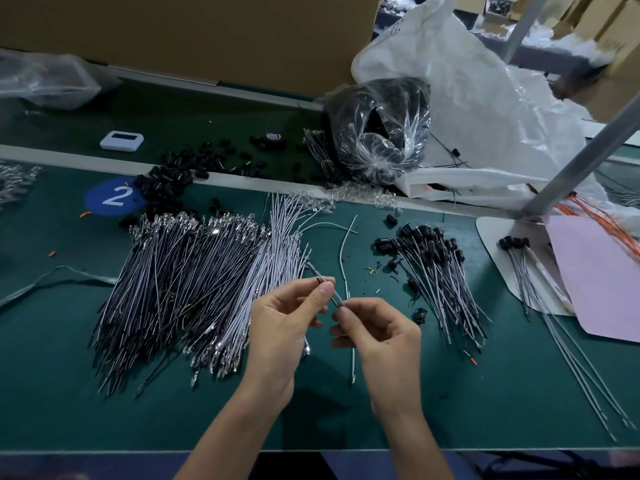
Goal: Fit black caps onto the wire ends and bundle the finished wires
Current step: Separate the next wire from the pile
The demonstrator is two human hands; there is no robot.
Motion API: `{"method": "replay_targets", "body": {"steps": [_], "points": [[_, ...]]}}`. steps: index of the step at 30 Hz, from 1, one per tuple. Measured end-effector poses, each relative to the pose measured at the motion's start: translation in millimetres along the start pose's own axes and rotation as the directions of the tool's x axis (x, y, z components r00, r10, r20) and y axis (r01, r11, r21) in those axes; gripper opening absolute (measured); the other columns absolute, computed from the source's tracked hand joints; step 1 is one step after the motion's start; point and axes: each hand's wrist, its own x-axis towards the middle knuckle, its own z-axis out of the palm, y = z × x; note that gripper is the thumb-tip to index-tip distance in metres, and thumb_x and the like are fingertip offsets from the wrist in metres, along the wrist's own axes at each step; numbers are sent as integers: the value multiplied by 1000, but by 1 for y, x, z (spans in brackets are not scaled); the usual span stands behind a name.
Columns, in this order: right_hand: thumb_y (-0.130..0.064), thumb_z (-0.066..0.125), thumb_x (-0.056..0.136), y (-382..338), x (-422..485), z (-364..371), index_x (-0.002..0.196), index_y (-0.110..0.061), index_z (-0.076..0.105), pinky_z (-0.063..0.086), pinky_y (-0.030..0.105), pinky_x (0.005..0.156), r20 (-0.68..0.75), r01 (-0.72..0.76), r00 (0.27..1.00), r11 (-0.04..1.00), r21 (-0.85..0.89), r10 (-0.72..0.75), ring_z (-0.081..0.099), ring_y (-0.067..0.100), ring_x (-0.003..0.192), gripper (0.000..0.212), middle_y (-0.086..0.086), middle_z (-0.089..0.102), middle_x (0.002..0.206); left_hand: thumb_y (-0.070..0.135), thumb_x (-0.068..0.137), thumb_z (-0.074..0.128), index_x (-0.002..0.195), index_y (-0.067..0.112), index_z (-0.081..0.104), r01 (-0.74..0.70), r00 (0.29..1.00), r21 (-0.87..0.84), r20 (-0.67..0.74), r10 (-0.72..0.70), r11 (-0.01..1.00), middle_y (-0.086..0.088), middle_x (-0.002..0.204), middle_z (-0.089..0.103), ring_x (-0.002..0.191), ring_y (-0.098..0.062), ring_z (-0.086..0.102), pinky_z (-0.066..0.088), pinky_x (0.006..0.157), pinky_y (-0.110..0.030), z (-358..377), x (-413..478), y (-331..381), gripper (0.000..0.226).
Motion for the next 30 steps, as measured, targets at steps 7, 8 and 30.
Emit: {"method": "replay_targets", "body": {"steps": [7, 8, 30], "points": [[3, 66, 87, 0, 19, -62, 78, -18, 68, 49, 14, 51, -407, 7, 913, 998, -65, -32, 58, 3, 53, 24, -7, 68, 61, 34, 93, 63, 95, 23, 74, -284, 958, 464, 168, 232, 839, 8, 86, 74, 78, -4, 64, 50, 72, -20, 54, 13, -49, 16], [2, 66, 87, -3, 20, -74, 79, -18, 68, 48, 14, 51, -460, 11, 887, 998, -54, -35, 57, 2, 53, 21, -8, 68, 61, 31, 93, 65, 98, 19, 74, -376, 926, 583, 264, 269, 720, 7, 92, 73, 84, -6, 63, 49, 77, -21, 65, 17, -58, 16], [-3, 73, 82, -27, 21, -71, 82, -18, 71, 45, 9, 68, -119, 221, 925, 765, -605, -362, 62, 7, 77, 16, -8, 67, 80, -8, 77, 73, 87, 12, 75, 36, 989, -7, 143, -34, 999, -8, 82, 75, 73, -16, 71, 56, 68, -21, 34, 22, -16, 23]]}}
